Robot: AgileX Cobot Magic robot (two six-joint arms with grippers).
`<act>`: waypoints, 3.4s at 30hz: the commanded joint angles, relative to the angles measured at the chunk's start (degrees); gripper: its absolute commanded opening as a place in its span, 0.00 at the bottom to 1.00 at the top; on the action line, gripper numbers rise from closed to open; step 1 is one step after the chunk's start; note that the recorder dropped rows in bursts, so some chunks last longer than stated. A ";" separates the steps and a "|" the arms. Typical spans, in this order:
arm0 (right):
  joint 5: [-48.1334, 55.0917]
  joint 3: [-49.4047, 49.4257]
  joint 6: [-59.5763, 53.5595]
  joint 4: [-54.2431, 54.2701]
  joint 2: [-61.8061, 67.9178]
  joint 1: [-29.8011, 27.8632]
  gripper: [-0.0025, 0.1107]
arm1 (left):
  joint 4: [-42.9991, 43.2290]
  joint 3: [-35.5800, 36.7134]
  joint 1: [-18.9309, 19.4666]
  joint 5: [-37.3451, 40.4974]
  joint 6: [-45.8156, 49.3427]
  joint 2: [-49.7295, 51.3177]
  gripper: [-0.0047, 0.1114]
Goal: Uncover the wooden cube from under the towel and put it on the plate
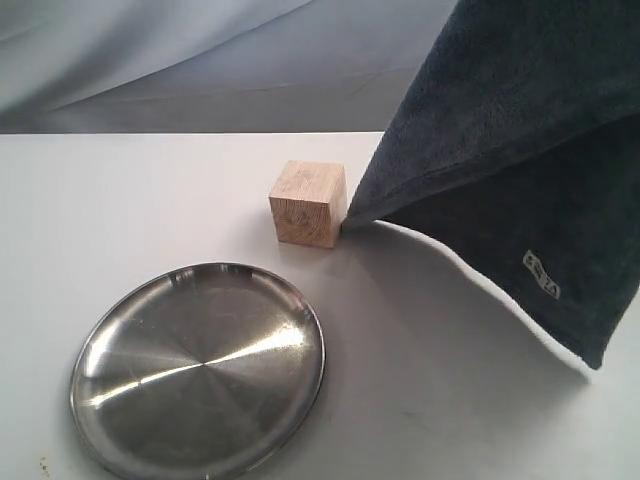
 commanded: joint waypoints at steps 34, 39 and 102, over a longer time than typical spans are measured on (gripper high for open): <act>1.87 -0.22 -1.32 14.35 7.41 -0.31 0.02 | -0.13 0.26 -0.23 -0.38 -0.21 -0.19 0.04; 6.35 -0.22 -0.82 19.84 8.68 -0.31 0.02 | -0.13 0.26 -0.23 -0.38 -0.21 -0.19 0.04; -28.02 65.02 12.20 34.09 15.95 -0.21 0.79 | -0.13 0.26 -0.23 -0.38 -0.21 -0.19 0.04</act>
